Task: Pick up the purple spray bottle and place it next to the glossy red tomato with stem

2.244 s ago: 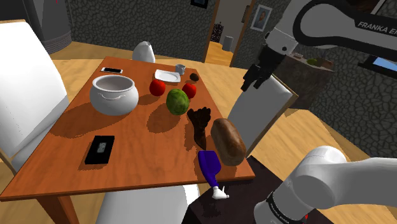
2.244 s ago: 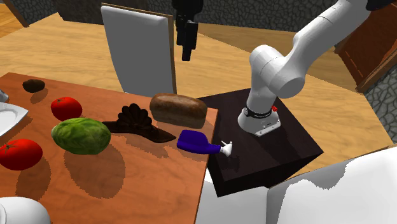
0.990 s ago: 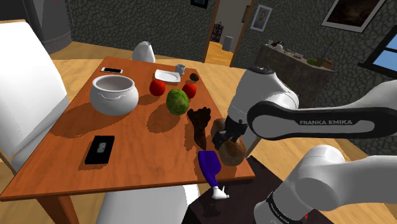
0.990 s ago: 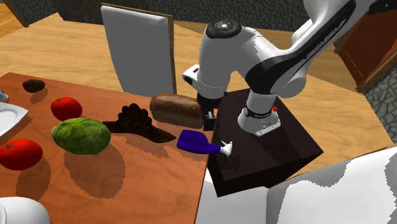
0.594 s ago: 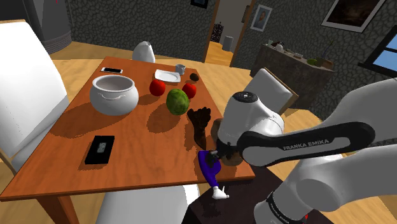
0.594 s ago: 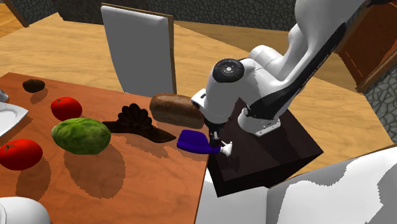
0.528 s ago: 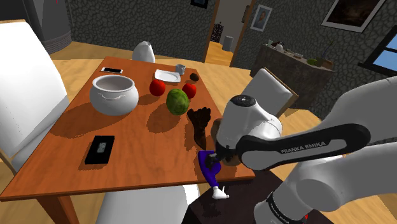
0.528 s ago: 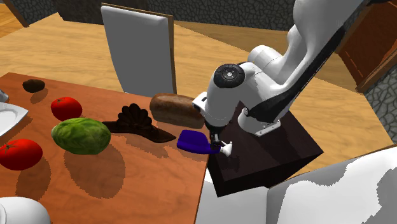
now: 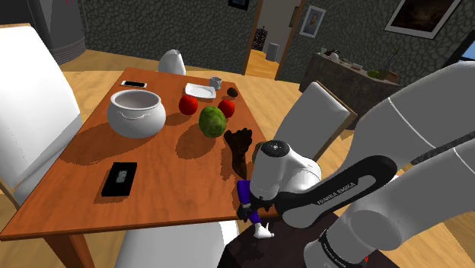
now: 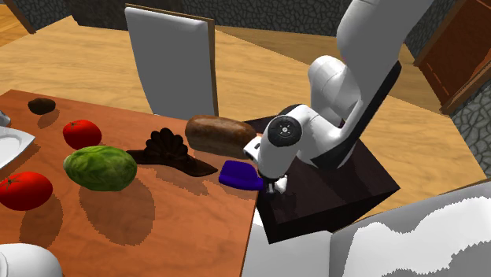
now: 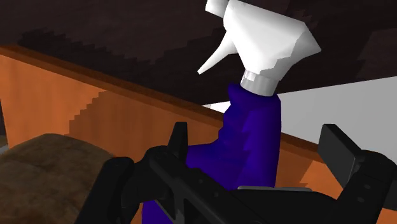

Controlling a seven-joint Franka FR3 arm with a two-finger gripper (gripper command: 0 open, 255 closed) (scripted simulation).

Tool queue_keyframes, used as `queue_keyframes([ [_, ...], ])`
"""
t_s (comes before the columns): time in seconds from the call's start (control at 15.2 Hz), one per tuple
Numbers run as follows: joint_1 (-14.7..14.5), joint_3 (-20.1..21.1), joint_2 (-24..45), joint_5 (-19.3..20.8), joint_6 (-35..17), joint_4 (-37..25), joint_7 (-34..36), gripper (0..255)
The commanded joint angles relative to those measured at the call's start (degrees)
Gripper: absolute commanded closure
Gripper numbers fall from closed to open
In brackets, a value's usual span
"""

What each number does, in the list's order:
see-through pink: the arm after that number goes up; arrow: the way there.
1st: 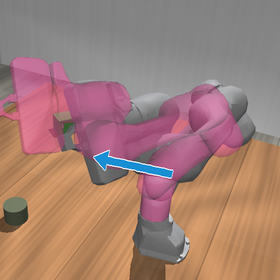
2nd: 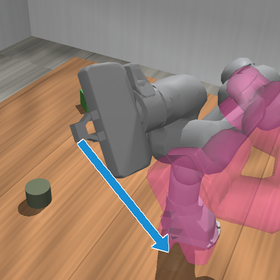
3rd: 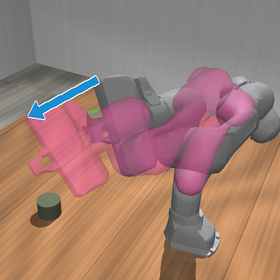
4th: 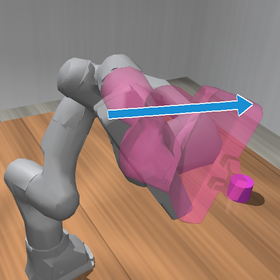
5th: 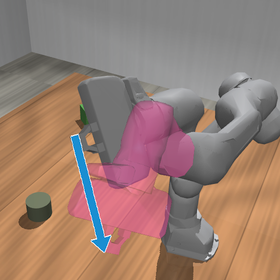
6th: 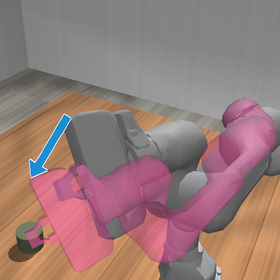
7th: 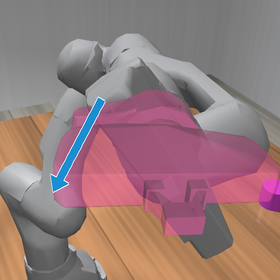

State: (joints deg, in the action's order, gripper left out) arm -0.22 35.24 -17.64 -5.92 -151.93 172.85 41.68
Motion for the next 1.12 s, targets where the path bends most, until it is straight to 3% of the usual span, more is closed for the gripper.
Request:
queue_keyframes([
  [0.0,2.6,1.6,3.2,2.7,-3.4,0.2,1.9,0],
  [0.2,6.9,4.1,6.9,7.7,-7.0,0.3,5.2,0],
  [0.66,6.9,4.0,6.9,7.7,-7.0,0.3,5.2,0],
  [0.73,6.9,4.0,6.9,7.7,-7.0,0.3,5.2,255],
  [1.06,6.9,4.0,6.9,7.7,-7.0,0.3,5.2,255],
])
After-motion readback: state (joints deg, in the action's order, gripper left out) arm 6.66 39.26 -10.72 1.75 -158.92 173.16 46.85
